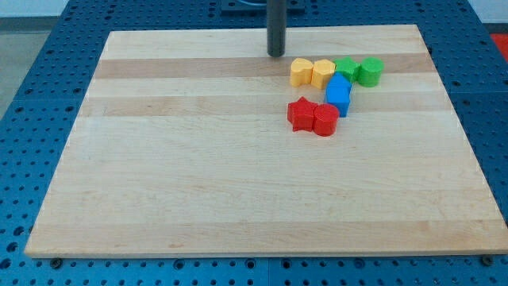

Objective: Move your arm to the green circle

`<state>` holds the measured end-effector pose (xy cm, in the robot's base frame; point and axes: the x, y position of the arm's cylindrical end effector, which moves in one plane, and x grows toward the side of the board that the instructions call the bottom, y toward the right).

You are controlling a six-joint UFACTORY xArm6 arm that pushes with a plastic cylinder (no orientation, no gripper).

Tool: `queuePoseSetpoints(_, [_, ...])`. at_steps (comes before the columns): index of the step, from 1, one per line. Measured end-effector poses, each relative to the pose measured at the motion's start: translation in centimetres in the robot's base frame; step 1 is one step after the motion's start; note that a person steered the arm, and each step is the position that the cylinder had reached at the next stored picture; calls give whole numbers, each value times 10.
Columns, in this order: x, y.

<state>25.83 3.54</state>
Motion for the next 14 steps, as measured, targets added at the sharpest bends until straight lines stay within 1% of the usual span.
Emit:
queuePoseSetpoints(3, [-2,5])
queuePoseSetpoints(4, [-2,17])
queuePoseSetpoints(8, [-2,107])
queuePoseSetpoints(9, [-1,108])
queuePoseSetpoints(11, [18,109])
queuePoseSetpoints(12, [28,122])
queuePoseSetpoints(14, [31,136])
